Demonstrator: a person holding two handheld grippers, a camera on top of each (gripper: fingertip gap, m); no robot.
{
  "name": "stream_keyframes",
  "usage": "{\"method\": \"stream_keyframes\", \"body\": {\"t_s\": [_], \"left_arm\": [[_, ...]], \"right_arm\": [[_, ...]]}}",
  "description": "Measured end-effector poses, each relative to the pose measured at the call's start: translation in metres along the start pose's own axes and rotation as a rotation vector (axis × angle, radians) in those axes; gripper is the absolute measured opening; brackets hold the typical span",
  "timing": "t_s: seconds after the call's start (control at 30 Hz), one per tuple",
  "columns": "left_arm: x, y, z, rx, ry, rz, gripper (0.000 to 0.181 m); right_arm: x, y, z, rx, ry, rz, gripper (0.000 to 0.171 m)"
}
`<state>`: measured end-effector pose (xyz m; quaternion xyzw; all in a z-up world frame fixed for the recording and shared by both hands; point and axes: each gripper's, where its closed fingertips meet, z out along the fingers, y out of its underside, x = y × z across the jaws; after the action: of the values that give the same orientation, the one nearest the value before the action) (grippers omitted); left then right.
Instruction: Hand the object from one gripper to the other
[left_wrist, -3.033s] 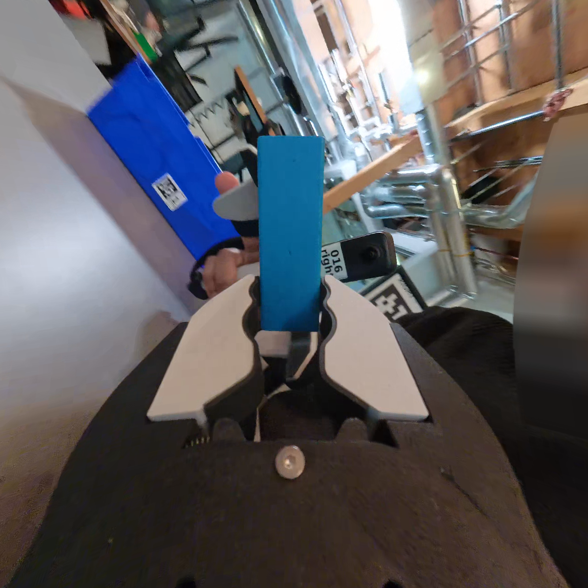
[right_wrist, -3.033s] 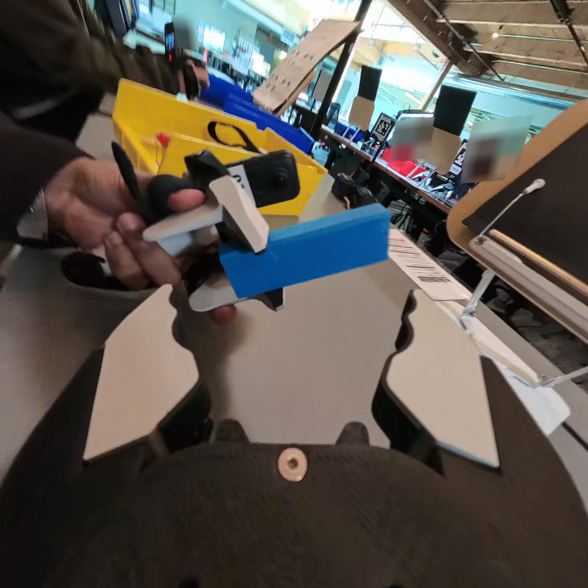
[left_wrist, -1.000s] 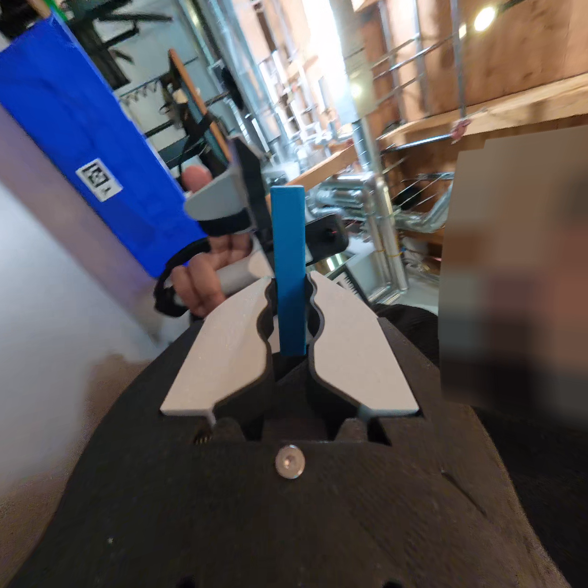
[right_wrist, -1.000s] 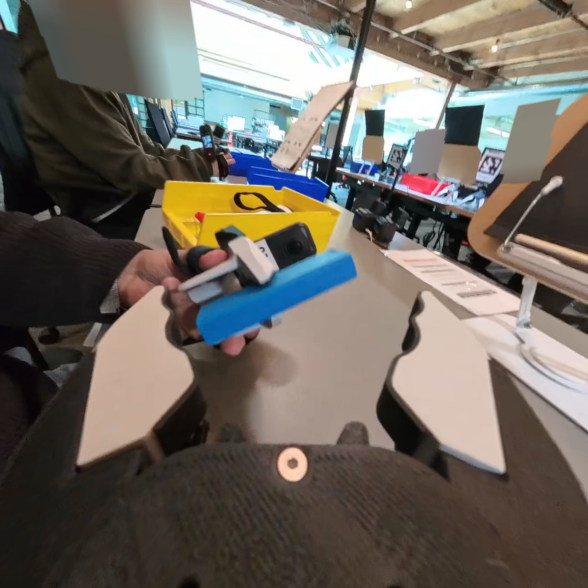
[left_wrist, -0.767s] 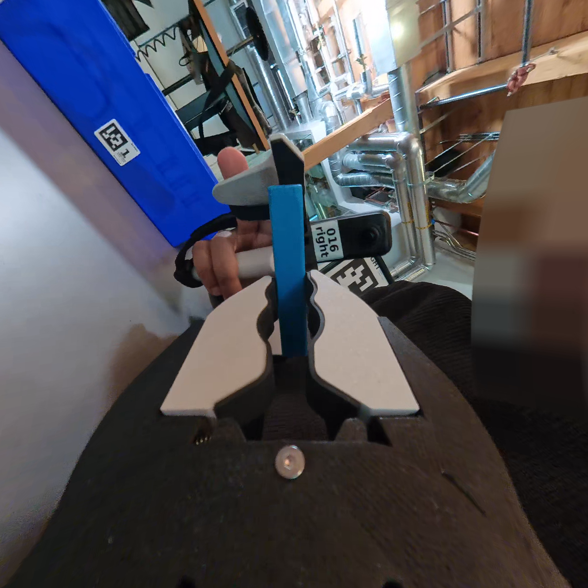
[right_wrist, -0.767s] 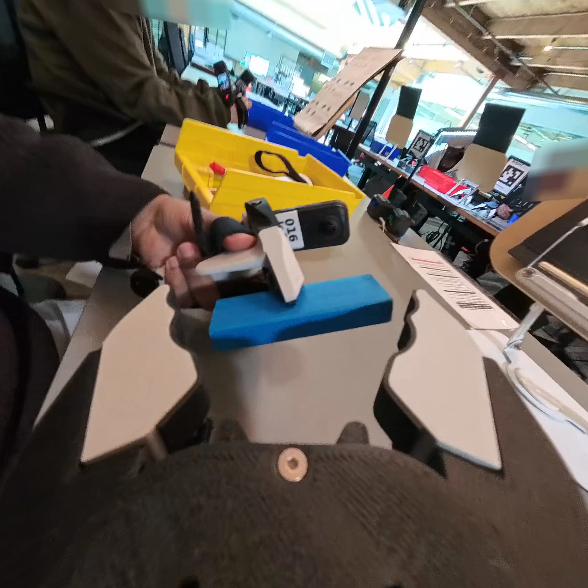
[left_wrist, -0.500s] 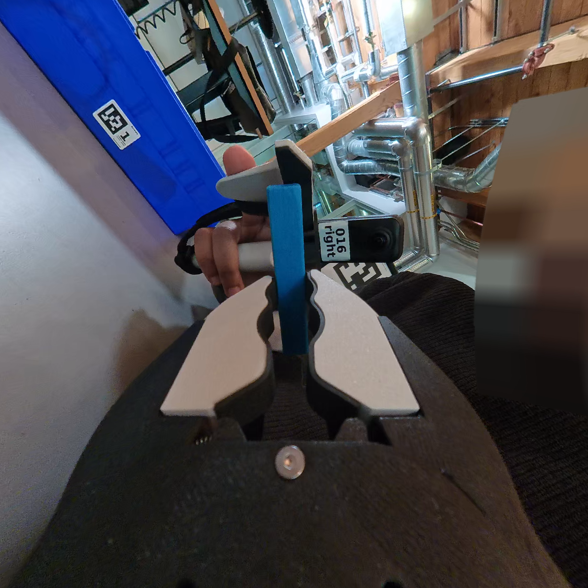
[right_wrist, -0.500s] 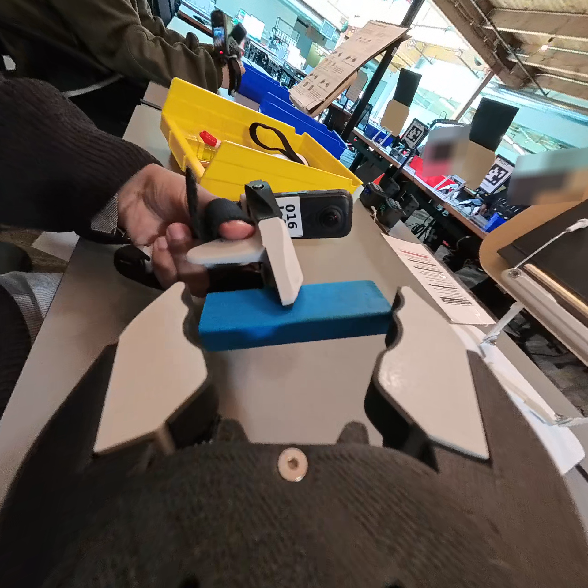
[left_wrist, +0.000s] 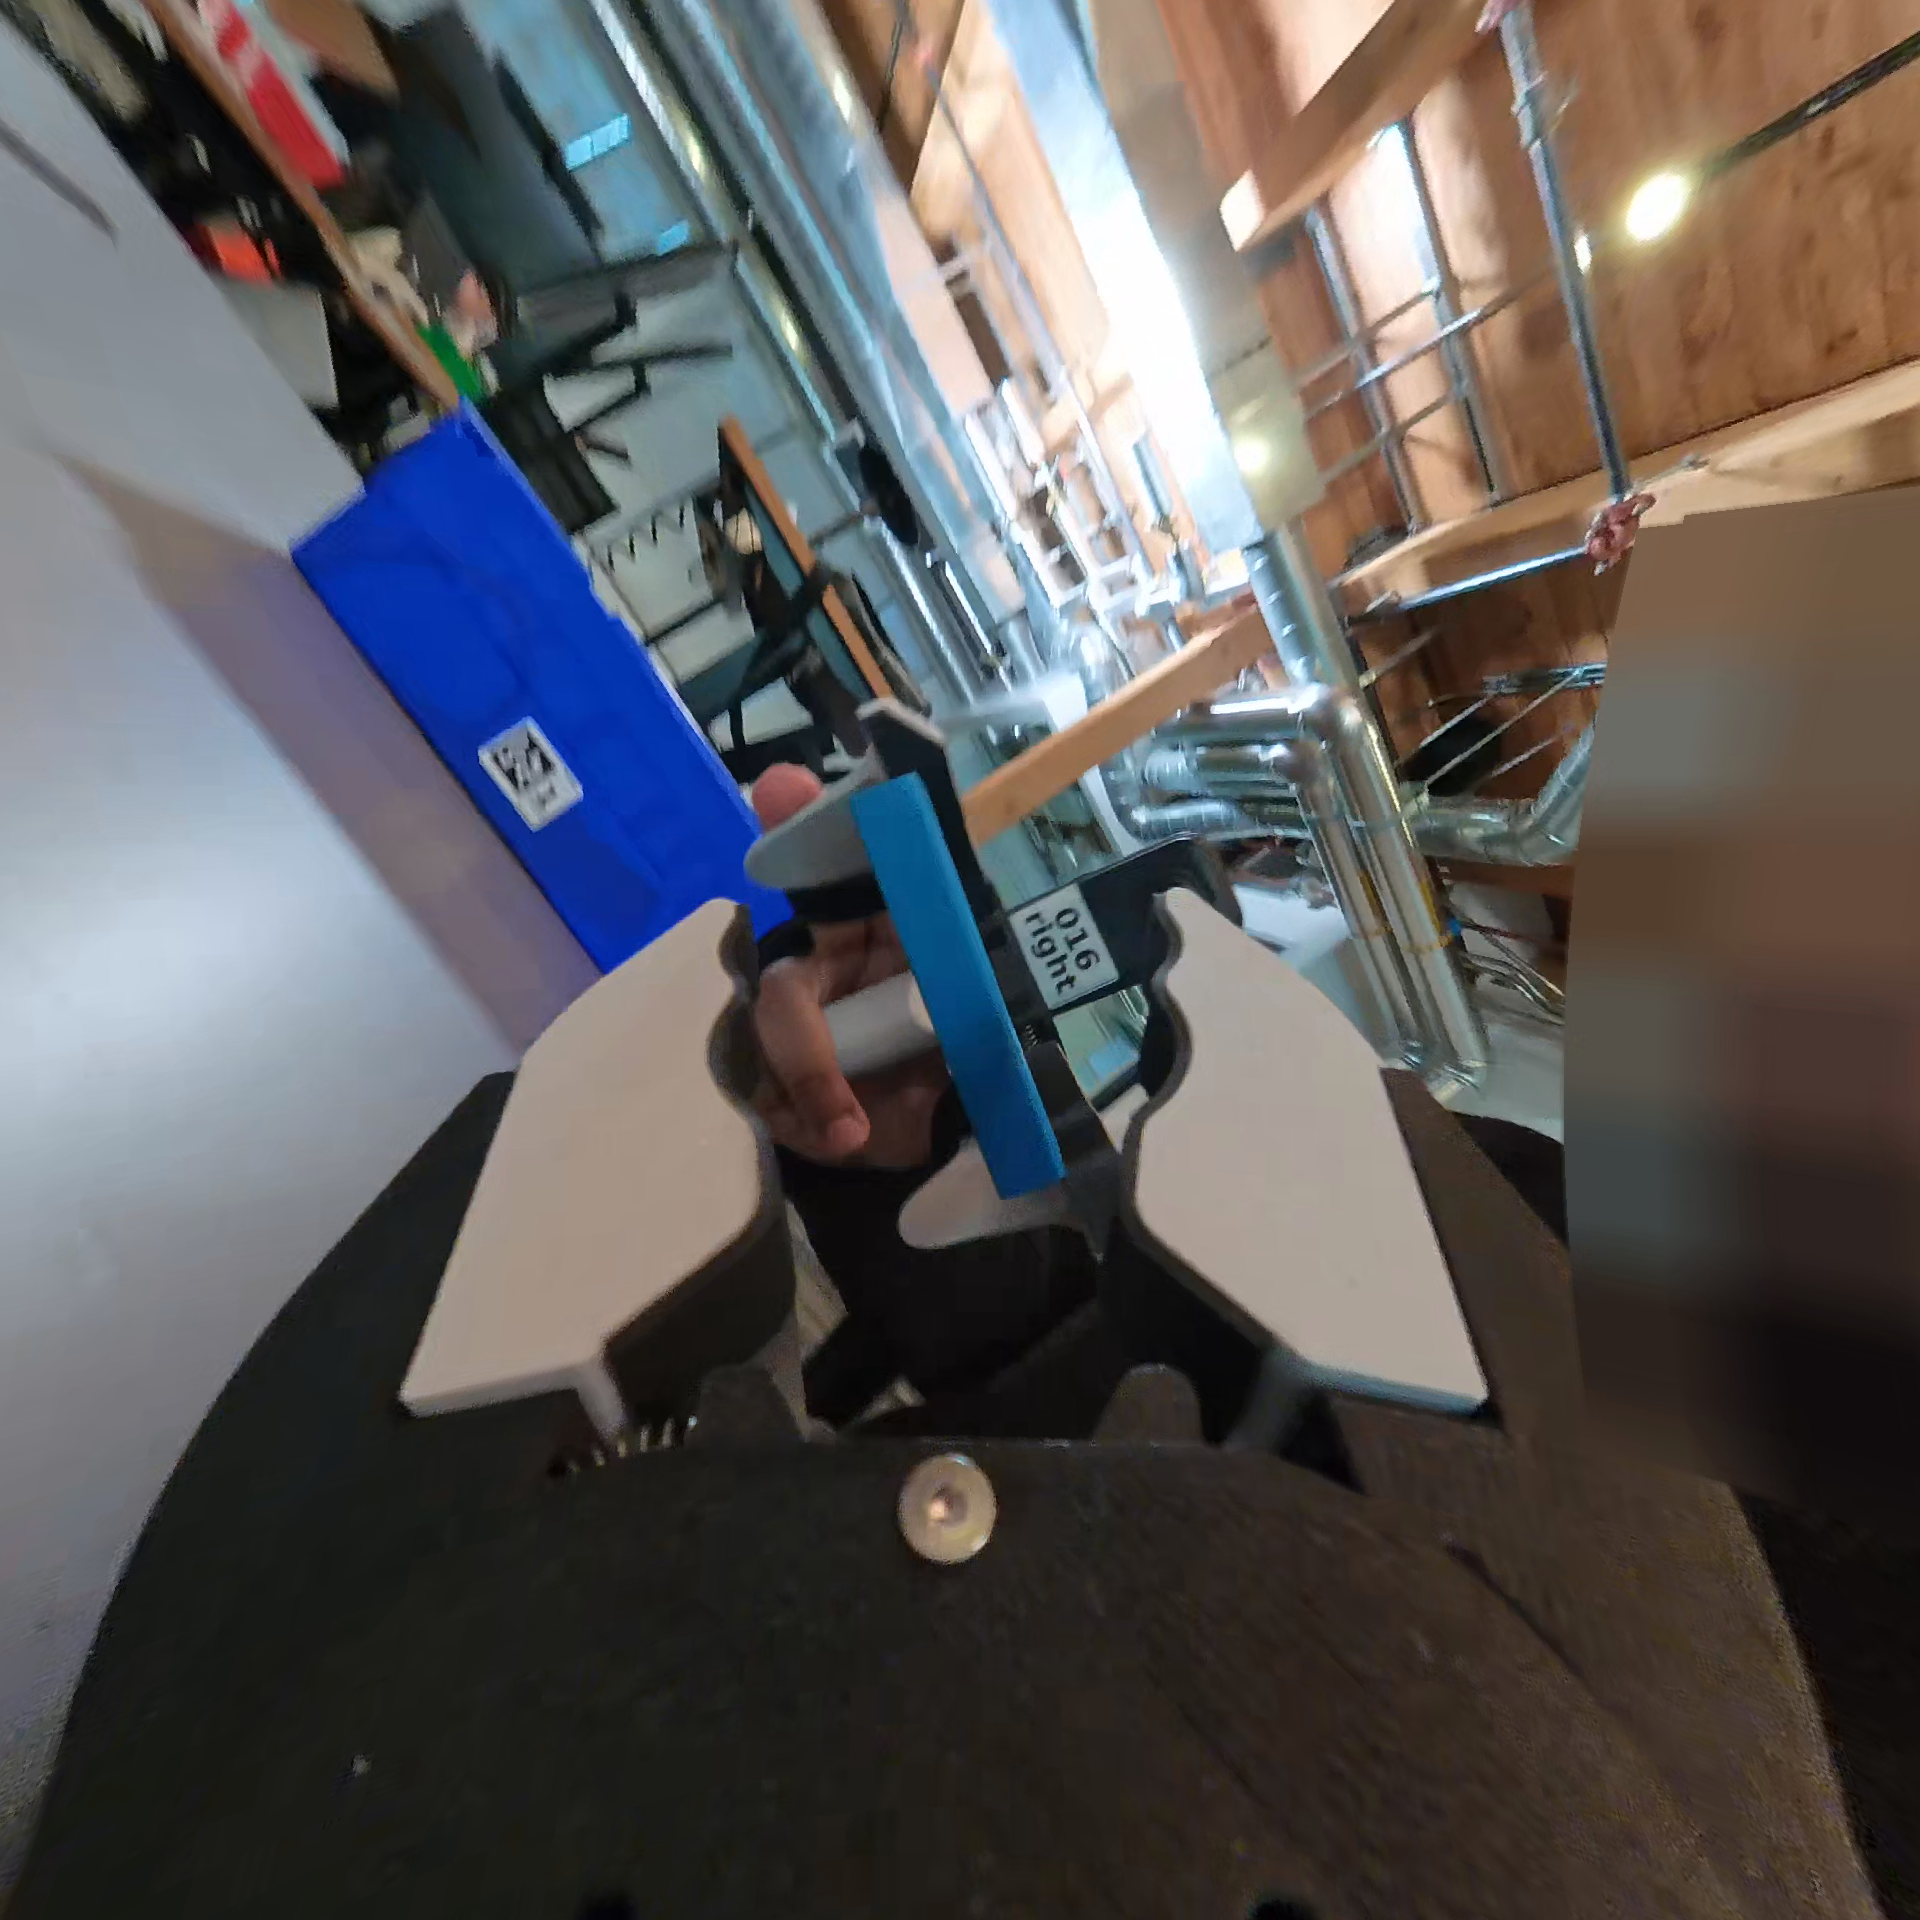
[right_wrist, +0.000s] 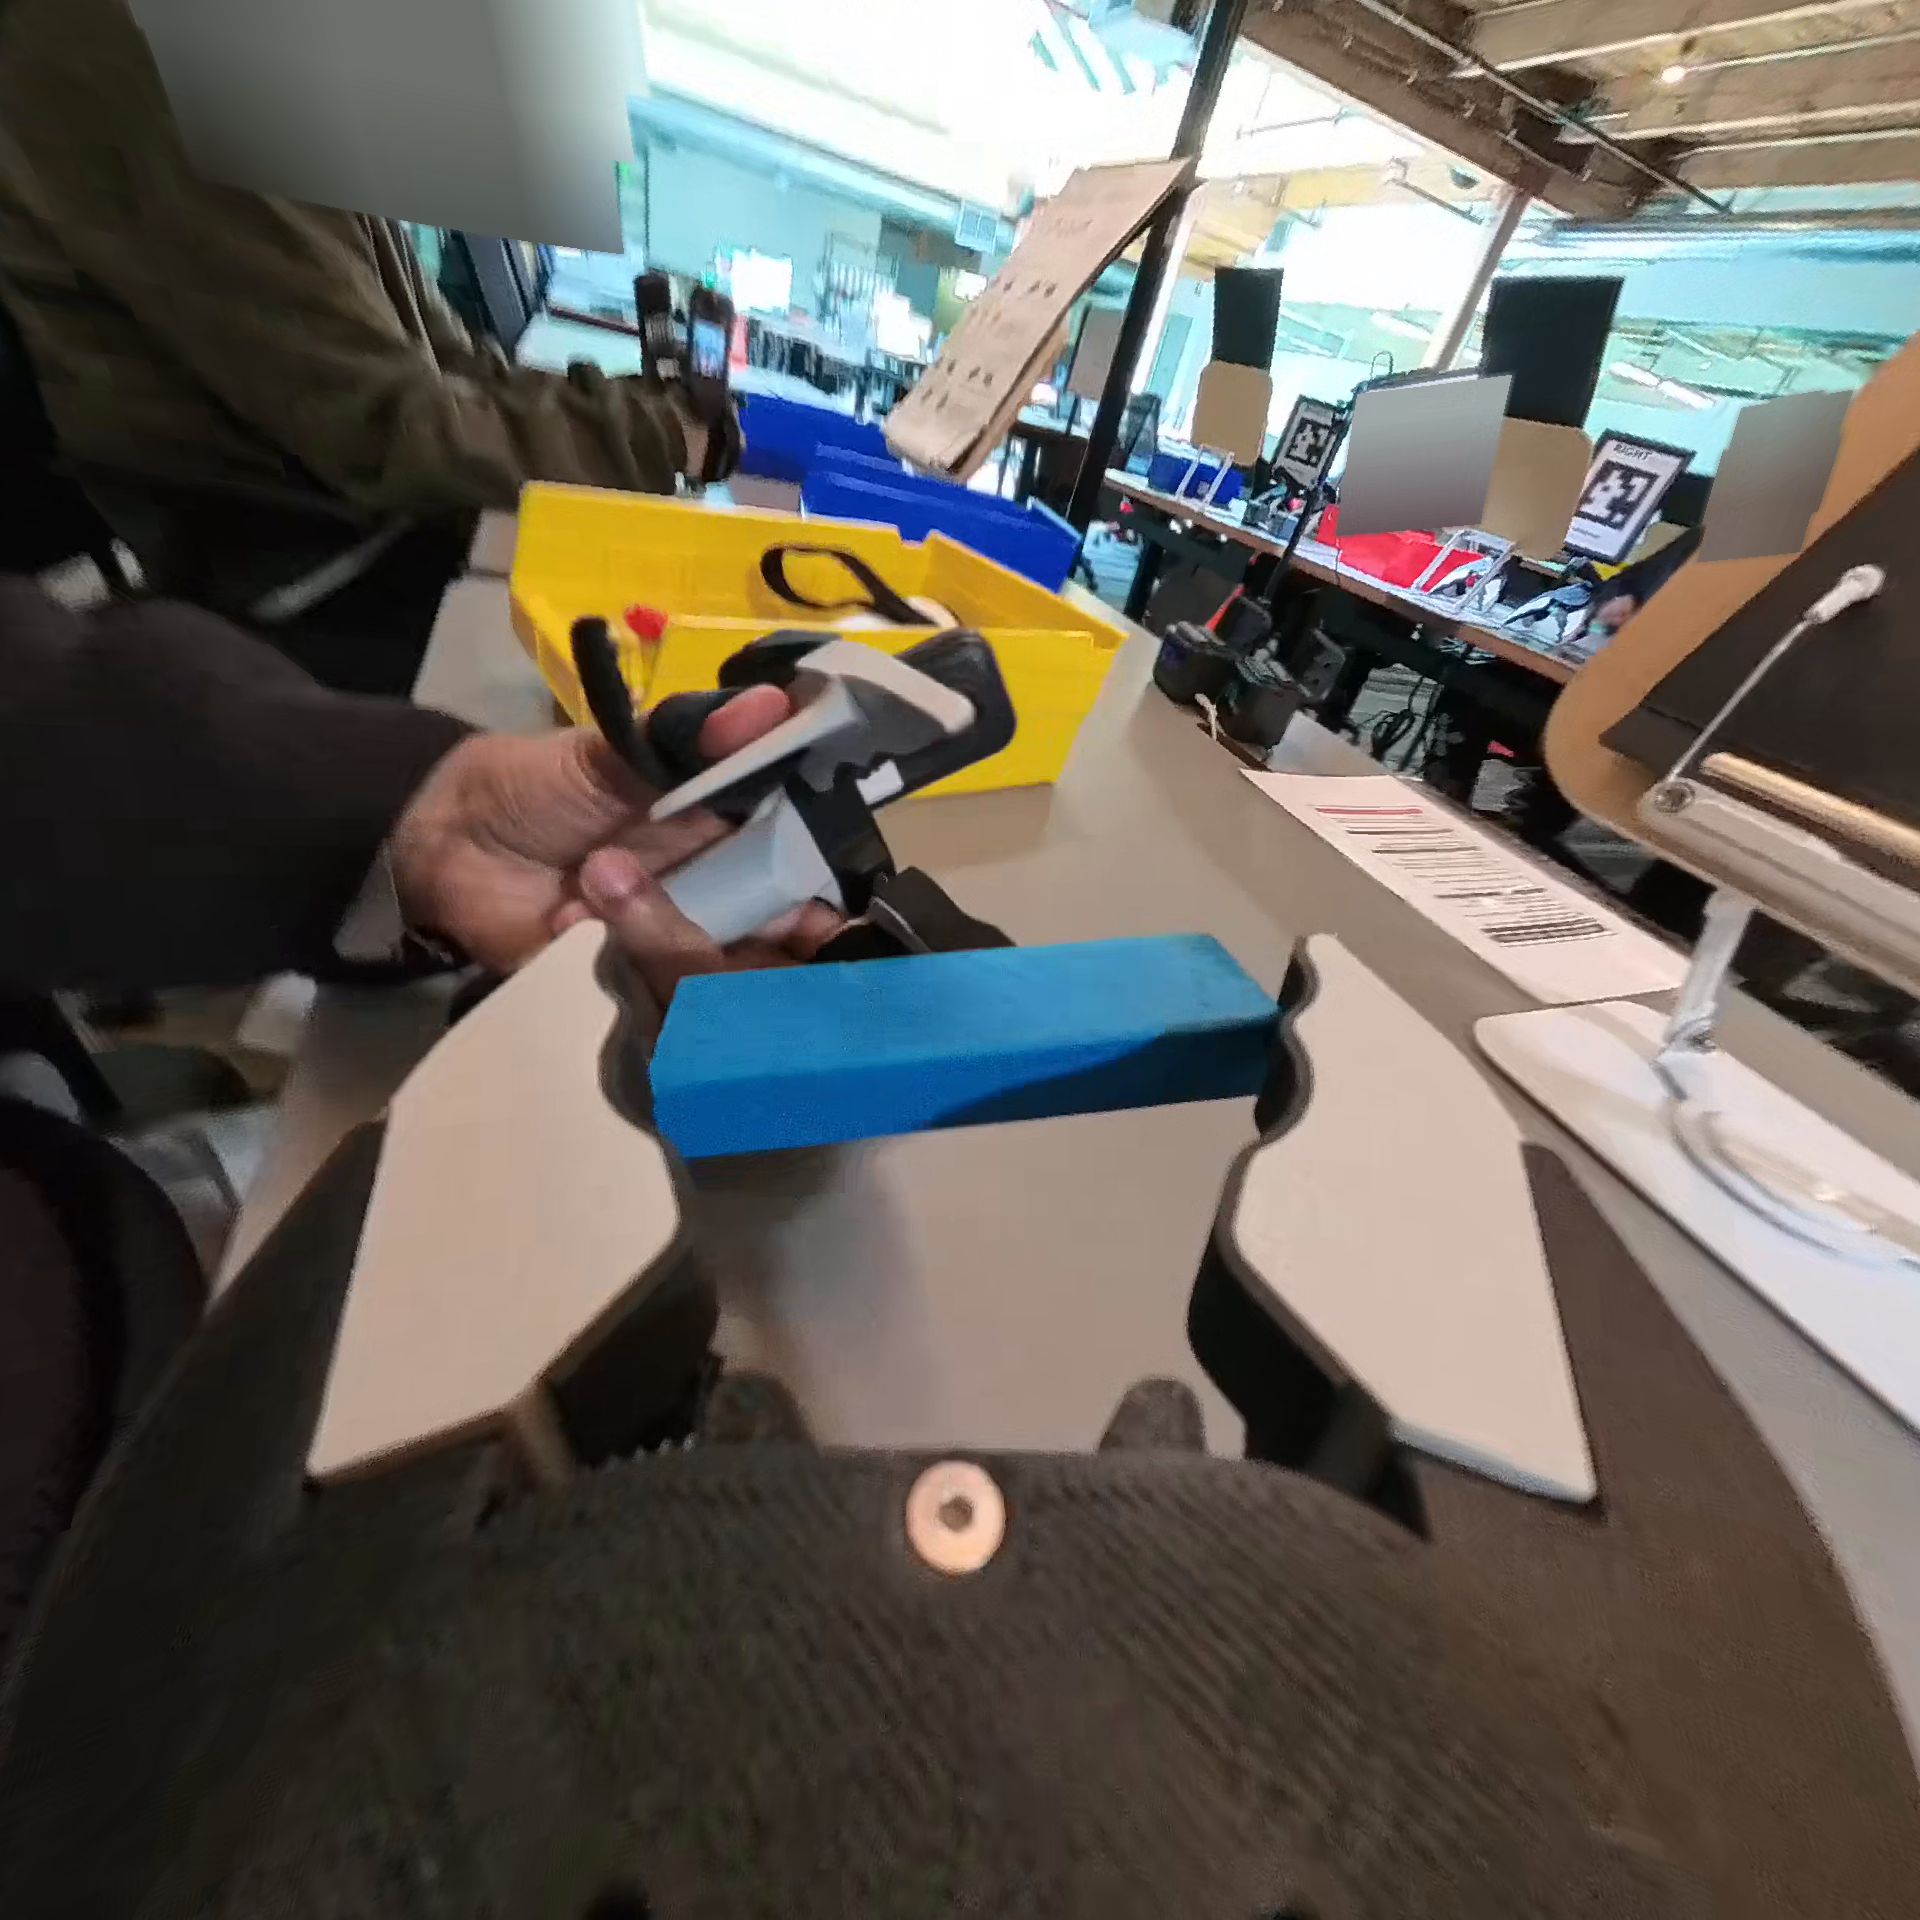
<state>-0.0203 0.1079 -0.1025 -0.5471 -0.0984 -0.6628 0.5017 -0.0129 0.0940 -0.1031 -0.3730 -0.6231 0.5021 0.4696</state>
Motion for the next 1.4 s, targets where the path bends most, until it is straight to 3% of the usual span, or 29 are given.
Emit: {"method": "stream_keyframes", "body": {"t_s": [0.1, 0.17, 0.37, 0.63, 0.9, 1.07, 1.23, 1.3, 1.37, 1.4], "left_arm": [[0.01, -0.011, -0.001, 0.048, -0.021, 0.141, 0.095], [0.01, -0.004, 0.003, -0.011, -0.074, 0.27, 0.105], [0.002, 0.022, 0.014, -0.193, -0.235, 0.683, 0.099], [0.009, 0.027, 0.016, -0.203, -0.196, 0.717, 0.099], [0.003, 0.041, 0.019, -0.285, -0.22, 0.744, 0.099], [-0.002, 0.039, 0.019, -0.266, -0.176, 0.452, 0.095], [0.022, 0.022, 0.014, -0.097, 0.182, -0.159, 0.079], [0.017, 0.023, 0.015, -0.061, 0.2, -0.233, 0.07], [0.012, 0.037, 0.02, -0.127, 0.157, -0.21, 0.061], [0.012, 0.042, 0.022, -0.156, 0.148, -0.179, 0.046]], "right_arm": [[0.01, -0.011, -0.007, 0.084, -0.032, 0.18, 0.117], [0.013, -0.013, -0.012, 0.124, -0.085, 0.307, 0.117], [0.009, -0.015, -0.016, 0.171, -0.247, 0.553, 0.117], [-0.01, -0.017, -0.013, 0.158, -0.361, 0.585, 0.117], [-0.007, -0.018, -0.013, 0.169, -0.36, 0.621, 0.117], [-0.004, -0.02, -0.014, 0.184, -0.347, 0.621, 0.117], [-0.006, -0.02, -0.013, 0.182, -0.339, 0.582, 0.117], [-0.009, -0.018, -0.011, 0.168, -0.329, 0.546, 0.117], [-0.011, -0.015, -0.008, 0.15, -0.31, 0.501, 0.117], [-0.012, -0.014, -0.007, 0.141, -0.303, 0.482, 0.117]]}}
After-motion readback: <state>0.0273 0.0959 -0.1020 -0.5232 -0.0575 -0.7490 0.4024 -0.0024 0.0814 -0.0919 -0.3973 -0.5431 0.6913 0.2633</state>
